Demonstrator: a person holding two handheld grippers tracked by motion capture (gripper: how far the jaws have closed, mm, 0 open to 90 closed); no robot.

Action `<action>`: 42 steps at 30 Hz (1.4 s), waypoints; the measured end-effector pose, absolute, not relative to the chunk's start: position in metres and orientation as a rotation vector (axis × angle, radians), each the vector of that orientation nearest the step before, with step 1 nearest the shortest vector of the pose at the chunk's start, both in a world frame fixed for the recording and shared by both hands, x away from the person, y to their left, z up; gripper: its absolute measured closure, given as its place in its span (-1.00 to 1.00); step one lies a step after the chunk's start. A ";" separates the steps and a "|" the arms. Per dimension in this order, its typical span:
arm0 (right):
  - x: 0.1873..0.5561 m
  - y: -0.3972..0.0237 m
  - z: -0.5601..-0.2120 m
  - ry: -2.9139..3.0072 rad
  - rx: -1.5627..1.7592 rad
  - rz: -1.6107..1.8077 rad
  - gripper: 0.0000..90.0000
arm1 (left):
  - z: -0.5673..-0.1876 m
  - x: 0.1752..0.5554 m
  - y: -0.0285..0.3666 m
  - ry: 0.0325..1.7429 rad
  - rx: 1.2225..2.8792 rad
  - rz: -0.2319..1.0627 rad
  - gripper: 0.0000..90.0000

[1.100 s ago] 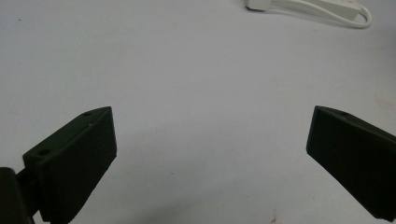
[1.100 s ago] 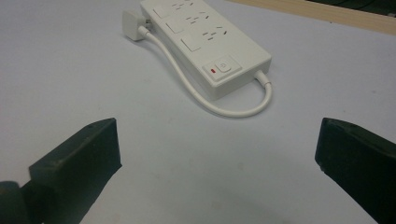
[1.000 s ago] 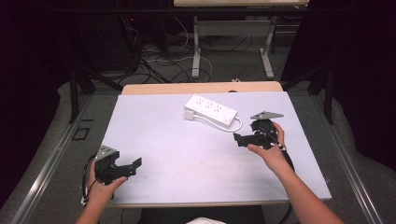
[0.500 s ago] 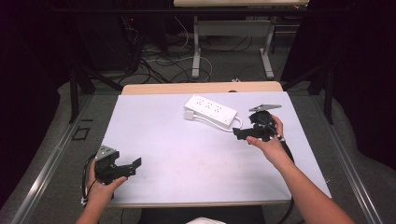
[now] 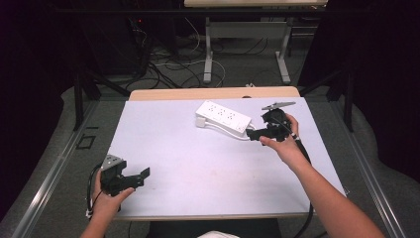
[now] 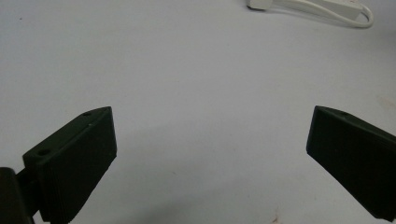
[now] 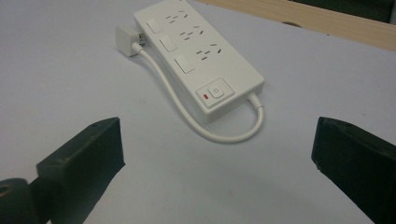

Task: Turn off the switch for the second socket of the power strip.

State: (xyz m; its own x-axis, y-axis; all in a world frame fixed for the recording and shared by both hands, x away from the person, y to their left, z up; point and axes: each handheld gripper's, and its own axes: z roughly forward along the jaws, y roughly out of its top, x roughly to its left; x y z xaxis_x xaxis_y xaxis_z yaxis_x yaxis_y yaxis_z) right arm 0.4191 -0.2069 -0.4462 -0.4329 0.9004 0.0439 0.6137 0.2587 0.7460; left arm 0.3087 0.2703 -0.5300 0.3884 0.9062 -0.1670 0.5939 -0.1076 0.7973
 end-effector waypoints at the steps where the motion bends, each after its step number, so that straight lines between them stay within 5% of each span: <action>1: 0.422 -0.206 -0.445 2.144 1.379 0.991 -0.96 | -0.530 0.309 0.270 1.306 1.806 0.468 -0.97; 42: 0.474 -0.188 -0.419 2.138 1.375 0.915 -0.66 | -0.530 0.309 0.271 1.304 1.810 0.471 -0.97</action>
State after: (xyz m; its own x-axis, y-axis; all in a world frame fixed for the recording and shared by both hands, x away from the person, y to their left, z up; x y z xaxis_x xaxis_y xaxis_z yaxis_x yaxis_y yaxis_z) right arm 0.4739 -0.1879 -0.4186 -0.4112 0.9115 -0.0088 0.6228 0.2880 0.7275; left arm 0.3093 0.2714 -0.5304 0.3892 0.9065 -0.1635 0.5933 -0.1109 0.7973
